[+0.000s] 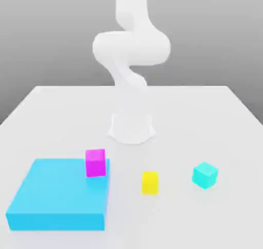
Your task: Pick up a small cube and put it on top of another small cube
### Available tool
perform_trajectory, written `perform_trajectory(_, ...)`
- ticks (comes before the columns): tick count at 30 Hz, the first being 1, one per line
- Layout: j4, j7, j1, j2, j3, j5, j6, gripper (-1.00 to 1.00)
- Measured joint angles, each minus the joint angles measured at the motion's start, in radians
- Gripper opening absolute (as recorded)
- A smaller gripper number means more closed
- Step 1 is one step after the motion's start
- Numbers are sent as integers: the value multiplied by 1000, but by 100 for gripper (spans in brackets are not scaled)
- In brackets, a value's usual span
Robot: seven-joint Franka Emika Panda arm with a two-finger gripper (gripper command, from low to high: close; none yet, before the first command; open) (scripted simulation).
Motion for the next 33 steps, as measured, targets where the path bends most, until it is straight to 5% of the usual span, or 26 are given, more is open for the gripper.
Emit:
perform_trajectory(18, -612, 149, 59, 625, 113, 56, 555, 0)
perform_trajectory(26, -591, 178, 153, 965, 21, 29, 829, 0)
perform_trajectory(27, -588, 177, 162, 983, 13, 32, 844, -100)
perform_trajectory(33, -587, 180, 166, 993, 9, 29, 852, -100)
